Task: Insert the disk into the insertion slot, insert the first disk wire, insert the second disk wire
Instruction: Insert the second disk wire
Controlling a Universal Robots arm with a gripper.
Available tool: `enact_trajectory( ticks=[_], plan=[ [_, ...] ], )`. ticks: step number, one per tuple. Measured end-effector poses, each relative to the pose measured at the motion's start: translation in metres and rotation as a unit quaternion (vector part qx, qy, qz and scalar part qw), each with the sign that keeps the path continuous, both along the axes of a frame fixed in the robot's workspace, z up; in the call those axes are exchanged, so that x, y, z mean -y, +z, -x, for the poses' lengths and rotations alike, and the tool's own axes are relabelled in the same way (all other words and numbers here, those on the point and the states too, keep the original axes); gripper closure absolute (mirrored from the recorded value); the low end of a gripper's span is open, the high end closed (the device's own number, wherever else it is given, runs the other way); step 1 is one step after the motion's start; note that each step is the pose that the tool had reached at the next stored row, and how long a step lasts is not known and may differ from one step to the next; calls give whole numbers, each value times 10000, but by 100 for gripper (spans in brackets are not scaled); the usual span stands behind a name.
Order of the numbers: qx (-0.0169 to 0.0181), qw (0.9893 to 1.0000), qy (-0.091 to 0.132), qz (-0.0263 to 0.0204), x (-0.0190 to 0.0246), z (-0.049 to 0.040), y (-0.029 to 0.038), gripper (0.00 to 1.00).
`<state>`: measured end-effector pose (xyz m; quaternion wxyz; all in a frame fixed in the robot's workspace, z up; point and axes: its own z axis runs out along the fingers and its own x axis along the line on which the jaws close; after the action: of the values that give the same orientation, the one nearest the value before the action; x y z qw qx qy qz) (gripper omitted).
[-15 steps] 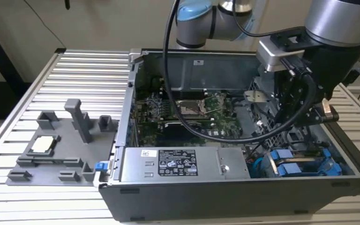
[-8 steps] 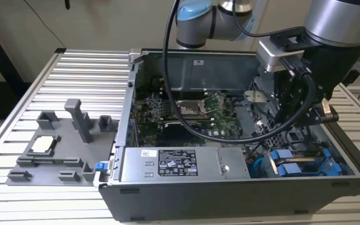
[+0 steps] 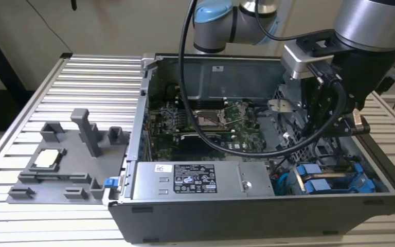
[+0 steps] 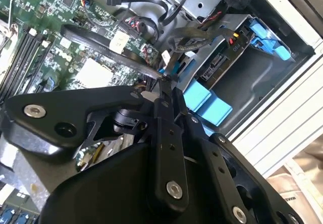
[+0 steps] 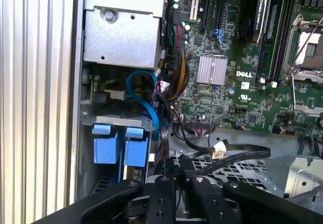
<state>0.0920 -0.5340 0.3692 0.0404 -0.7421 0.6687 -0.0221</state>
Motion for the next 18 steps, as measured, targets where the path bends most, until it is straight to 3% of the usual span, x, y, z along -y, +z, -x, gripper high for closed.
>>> enact_trajectory(
  ticks=[11,14,18],
  plan=[
    [0,10000,0,1,3,0,1,84],
    [-4,10000,0,0,36,-8,-1,84],
    [-22,10000,0,0,112,-32,-4,84]
  ],
)
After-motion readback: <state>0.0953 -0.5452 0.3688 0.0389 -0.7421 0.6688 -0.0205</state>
